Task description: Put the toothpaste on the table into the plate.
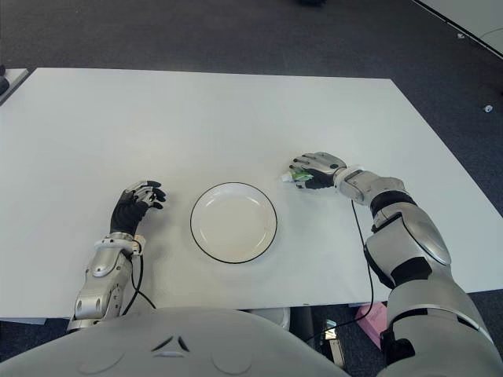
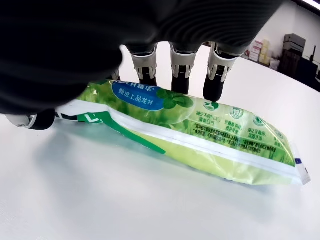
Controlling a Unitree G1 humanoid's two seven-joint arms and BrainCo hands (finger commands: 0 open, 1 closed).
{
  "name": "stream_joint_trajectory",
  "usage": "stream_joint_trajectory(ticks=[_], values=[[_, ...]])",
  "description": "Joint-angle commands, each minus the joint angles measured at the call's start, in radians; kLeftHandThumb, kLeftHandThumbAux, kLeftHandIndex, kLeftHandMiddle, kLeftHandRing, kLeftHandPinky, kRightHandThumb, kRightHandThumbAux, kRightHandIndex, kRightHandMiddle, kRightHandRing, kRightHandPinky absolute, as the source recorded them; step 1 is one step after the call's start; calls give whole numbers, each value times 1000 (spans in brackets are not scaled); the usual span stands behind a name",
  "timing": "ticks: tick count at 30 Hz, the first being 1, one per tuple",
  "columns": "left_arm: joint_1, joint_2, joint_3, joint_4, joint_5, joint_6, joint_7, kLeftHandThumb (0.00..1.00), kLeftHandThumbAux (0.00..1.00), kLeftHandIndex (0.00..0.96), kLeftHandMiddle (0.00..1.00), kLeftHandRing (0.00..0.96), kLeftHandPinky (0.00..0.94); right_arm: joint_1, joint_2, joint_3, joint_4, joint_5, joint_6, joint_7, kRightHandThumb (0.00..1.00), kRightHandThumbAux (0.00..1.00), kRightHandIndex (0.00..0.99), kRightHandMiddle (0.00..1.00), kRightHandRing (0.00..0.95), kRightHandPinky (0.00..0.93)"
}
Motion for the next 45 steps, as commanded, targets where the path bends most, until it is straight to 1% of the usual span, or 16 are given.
stream_joint_trajectory(ticks=[1, 4, 10, 13, 17, 25, 29, 34, 45], values=[[9, -6, -3, -16, 4, 26, 14, 707, 725, 428, 533, 536, 538, 19, 22, 58, 29, -55, 48, 7, 561, 113, 0, 0, 0, 0], [15, -6, -1, -25, 1, 30, 12, 707, 725, 428, 530, 534, 537, 21, 26, 93, 34, -78, 67, 0, 556, 109, 0, 0, 0, 0], [23, -1, 0, -37, 1, 37, 7, 705, 725, 428, 531, 534, 537, 22, 31, 131, 38, -85, 82, 8, 552, 107, 0, 0, 0, 0], [28, 1, 2, -49, 1, 50, 9, 705, 725, 428, 535, 539, 541, 31, 45, 146, 47, -86, 109, 17, 556, 104, 0, 0, 0, 0], [39, 0, 2, -70, 4, 64, 14, 705, 725, 429, 540, 544, 544, 46, 71, 153, 66, -77, 163, 28, 562, 100, 0, 0, 0, 0], [66, 8, 14, -94, -15, 66, -3, 705, 724, 429, 549, 552, 540, 58, 93, 148, 88, -58, 234, 43, 561, 100, 0, 0, 0, 0], [76, 7, 21, -104, -21, 78, 5, 705, 723, 429, 550, 550, 534, 60, 106, 137, 93, -42, 262, 70, 557, 103, 0, 0, 0, 0], [85, 2, 22, -122, -19, 92, 16, 706, 723, 429, 544, 540, 524, 64, 123, 122, 96, -23, 282, 97, 556, 126, 0, 0, 0, 0], [92, 17, 29, -107, -41, 53, -21, 704, 724, 429, 553, 555, 541, 86, 147, 79, 96, 44, 298, 145, 552, 184, 0, 0, 0, 0]])
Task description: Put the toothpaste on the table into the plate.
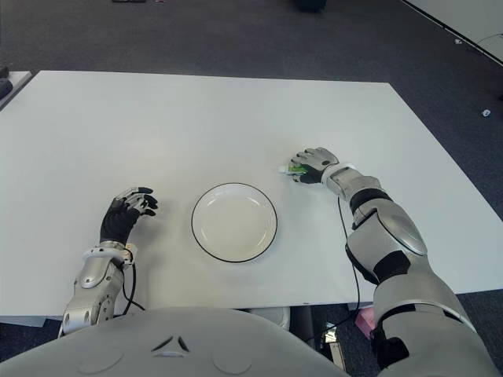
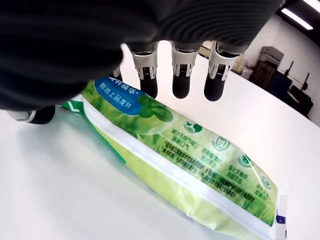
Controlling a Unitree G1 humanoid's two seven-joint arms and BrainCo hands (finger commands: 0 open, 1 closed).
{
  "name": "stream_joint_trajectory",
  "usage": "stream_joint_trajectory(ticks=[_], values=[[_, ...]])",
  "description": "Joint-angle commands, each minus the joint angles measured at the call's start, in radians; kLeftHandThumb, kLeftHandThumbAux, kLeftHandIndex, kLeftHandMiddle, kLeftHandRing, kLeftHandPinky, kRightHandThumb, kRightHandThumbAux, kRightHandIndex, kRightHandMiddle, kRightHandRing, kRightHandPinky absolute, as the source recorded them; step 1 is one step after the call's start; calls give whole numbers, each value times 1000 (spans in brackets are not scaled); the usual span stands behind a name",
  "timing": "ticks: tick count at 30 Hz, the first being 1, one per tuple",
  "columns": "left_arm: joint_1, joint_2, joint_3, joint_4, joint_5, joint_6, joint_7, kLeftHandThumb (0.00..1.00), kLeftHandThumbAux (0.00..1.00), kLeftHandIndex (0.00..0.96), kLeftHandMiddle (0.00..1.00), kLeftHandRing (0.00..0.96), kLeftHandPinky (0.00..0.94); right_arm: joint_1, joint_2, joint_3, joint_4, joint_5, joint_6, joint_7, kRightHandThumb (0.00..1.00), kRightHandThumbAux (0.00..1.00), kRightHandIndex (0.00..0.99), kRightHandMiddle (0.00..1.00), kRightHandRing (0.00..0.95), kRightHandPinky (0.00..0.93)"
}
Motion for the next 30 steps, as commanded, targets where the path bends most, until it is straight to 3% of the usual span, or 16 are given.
stream_joint_trajectory(ticks=[1, 6, 17, 19, 26, 29, 30], values=[[4, 10, 4, 13, -12, -15, -21, 704, 724, 429, 553, 556, 540, 101, 35, 4, 42, -1, 27, 93, 552, 186, 0, 0, 0, 0], [0, 10, 8, 26, -21, -30, -30, 706, 723, 430, 561, 562, 540, 112, 38, -52, 42, 65, 11, 123, 579, 237, 31, 46, 39, 101], [-5, 9, 8, 35, -21, -35, -23, 709, 722, 430, 560, 549, 519, 118, 30, -120, 35, 139, -12, 172, 693, 309, 374, 350, 349, 402], [-4, 6, 5, 28, -16, -28, -15, 709, 722, 430, 555, 542, 515, 118, 30, -129, 34, 149, -13, 179, 726, 338, 461, 456, 441, 455], [-4, 2, 6, 23, -11, -27, -9, 708, 723, 430, 549, 537, 518, 121, 32, -161, 27, 182, -28, 177, 764, 439, 578, 639, 627, 586], [-5, 8, 9, 32, -17, -41, -22, 707, 723, 430, 550, 538, 519, 122, 32, -173, 25, 194, -34, 173, 773, 471, 601, 671, 663, 613], [-5, 9, 10, 35, -19, -45, -26, 707, 723, 430, 552, 541, 522, 122, 32, -176, 25, 197, -36, 172, 838, 523, 605, 609, 675, 617]])
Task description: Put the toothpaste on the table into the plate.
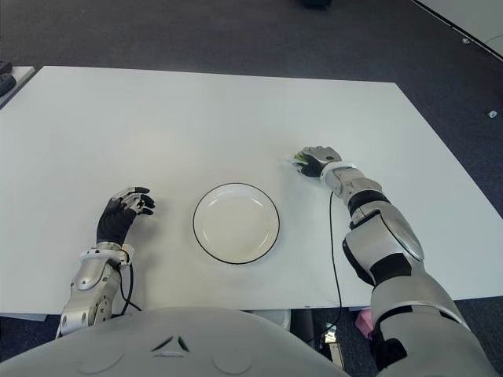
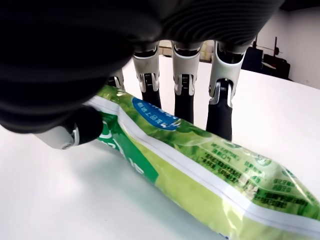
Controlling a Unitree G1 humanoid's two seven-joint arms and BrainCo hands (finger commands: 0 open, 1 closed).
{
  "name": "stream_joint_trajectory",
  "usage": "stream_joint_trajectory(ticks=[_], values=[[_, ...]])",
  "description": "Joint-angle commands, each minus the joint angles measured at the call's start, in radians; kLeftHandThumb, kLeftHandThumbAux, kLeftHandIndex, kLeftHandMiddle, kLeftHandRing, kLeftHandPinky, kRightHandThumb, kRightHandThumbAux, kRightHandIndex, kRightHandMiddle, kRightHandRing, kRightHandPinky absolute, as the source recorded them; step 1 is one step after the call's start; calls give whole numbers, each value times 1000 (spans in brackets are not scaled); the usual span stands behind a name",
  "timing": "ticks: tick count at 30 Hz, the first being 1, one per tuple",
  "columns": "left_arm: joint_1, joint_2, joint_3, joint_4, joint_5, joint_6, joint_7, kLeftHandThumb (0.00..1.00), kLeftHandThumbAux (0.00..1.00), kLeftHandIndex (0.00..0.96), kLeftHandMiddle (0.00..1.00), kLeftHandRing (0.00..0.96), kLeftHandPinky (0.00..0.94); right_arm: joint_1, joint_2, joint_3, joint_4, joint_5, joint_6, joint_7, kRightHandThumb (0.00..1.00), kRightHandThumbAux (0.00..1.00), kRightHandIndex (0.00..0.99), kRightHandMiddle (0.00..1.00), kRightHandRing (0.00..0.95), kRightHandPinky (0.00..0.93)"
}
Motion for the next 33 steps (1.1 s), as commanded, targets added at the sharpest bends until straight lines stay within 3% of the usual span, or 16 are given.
stream_joint_trajectory(ticks=[1, 4, 7, 10, 25, 33], values=[[-4, 6, -1, 18, -4, -14, -13, 706, 723, 430, 553, 542, 524, 98, 17, 3, 33, -3, -22, 88, 880, 557, 608, 570, 682, 620], [-5, 8, 0, 23, -9, -19, -19, 706, 723, 430, 558, 548, 530, 98, 17, -1, 33, 1, -22, 84, 931, 597, 618, 522, 699, 624], [-5, 7, 2, 25, -13, -20, -19, 707, 723, 430, 560, 550, 528, 98, 16, -4, 32, 4, -22, 73, 871, 653, 460, 523, 713, 641], [-4, 5, 1, 24, -15, -17, -14, 708, 723, 430, 561, 550, 525, 98, 16, -5, 32, 3, -20, 57, 852, 671, 411, 530, 741, 678], [-9, 6, 6, 24, -15, -7, -9, 708, 723, 430, 559, 549, 524, 102, 21, -1, 30, -8, -29, -70, 850, 679, 396, 544, 813, 830], [-11, 9, 6, 31, -15, -20, -15, 707, 723, 429, 567, 559, 534, 106, 24, -15, 30, 3, -36, -100, 849, 680, 394, 544, 835, 820]])
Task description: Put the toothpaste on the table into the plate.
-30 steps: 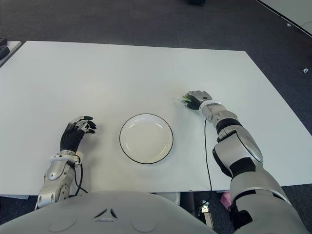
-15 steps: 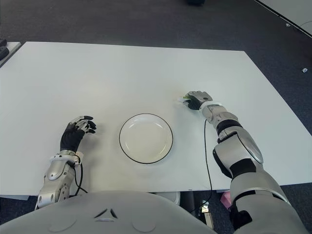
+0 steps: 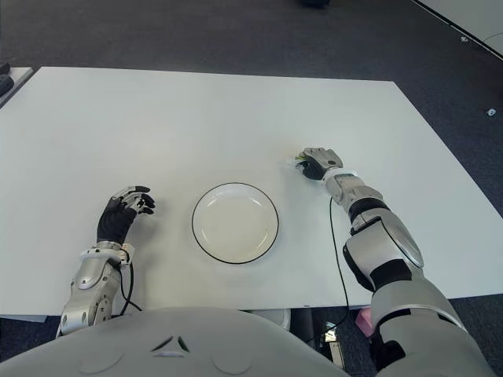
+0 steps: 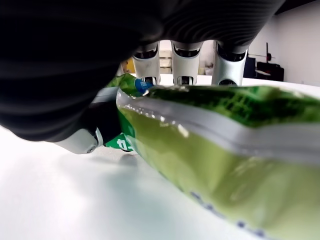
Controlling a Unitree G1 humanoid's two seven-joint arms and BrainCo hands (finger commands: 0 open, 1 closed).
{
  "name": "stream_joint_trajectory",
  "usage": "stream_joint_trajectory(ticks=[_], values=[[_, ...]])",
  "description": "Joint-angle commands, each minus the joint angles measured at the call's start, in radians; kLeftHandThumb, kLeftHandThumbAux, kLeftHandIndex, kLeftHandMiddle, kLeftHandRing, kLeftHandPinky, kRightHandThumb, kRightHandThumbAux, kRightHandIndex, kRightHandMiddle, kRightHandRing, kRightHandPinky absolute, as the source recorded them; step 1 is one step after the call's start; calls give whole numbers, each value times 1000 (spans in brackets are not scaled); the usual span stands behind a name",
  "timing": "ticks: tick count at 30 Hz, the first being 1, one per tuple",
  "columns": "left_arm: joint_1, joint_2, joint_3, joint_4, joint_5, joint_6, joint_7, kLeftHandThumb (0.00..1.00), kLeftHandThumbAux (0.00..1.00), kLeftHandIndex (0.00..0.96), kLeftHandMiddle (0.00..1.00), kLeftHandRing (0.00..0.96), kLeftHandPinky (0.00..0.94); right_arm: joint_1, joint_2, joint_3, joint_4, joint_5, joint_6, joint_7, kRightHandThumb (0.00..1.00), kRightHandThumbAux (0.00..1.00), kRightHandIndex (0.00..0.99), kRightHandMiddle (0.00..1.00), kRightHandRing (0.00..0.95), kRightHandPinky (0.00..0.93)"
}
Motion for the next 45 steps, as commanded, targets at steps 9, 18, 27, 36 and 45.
stream_joint_trajectory(ticks=[9, 18, 27, 36, 45], values=[[-7, 6, -2, 18, -3, -7, -12, 705, 724, 429, 565, 558, 532, 60, 29, -5, 26, -12, 0, 23, 848, 681, 394, 543, 841, 825], [-9, -10, -8, 1, 7, 21, 17, 706, 724, 430, 556, 548, 530, 46, 31, -22, 22, -3, 4, 5, 848, 680, 397, 542, 832, 811], [-10, -4, -4, 8, 2, 11, 1, 706, 724, 430, 560, 562, 545, -6, 12, -67, -15, 26, -45, -4, 848, 681, 395, 539, 832, 801], [-14, 0, -5, 15, -3, 8, -5, 706, 724, 430, 564, 565, 542, -16, 3, -72, -16, 11, -66, -89, 848, 681, 394, 535, 824, 785], [-20, 2, -4, 24, -17, -2, -17, 706, 724, 430, 568, 566, 539, -57, -35, -112, -110, 28, -147, -103, 847, 681, 393, 535, 828, 791]])
